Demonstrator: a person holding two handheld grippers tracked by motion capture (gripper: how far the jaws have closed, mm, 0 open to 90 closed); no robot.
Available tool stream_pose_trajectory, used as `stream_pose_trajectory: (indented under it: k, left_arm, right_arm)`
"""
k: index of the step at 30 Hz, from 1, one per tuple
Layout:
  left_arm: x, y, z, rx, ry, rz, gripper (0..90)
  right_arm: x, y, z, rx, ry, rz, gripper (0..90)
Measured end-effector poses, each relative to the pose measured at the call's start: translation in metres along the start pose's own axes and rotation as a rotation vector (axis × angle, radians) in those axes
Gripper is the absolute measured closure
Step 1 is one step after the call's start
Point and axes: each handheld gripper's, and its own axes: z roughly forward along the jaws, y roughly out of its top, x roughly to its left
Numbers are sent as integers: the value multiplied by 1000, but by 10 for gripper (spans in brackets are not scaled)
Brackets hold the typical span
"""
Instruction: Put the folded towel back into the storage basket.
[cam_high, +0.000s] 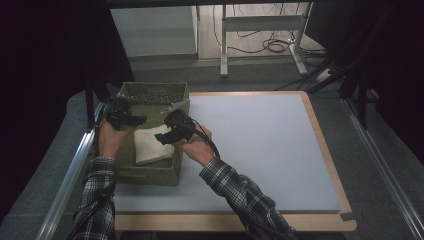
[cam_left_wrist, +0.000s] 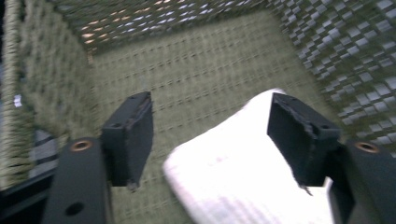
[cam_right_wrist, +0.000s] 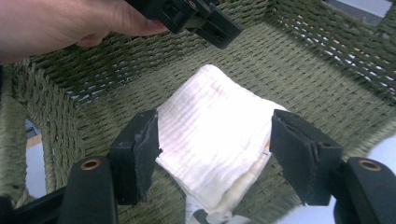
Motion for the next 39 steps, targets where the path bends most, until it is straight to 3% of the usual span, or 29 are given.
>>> stream_pose_trajectory:
  k: [6,13,22,26,39]
  left_arm:
    - [-7,-4,-4,-34,-11,-5,202]
    - [-12,-9,-9,-86,-71,-49,117]
    - [-29,-16,-15,-116,-120,-34,49]
    - [-36,-17,-16,-105,-108,-17,33]
    - [-61,-24,-29,-151,-139,10,6]
  right_arm:
    - [-6,-5,-12,-16,-4,-4,272]
    - [-11,-13,-21,-27,9,-10,216]
    - [-19,-22,-34,-58,23,-1,148]
    - [-23,-27,-39,-63,23,4,134]
    - [-39,-52,-62,-56,-27,10,94]
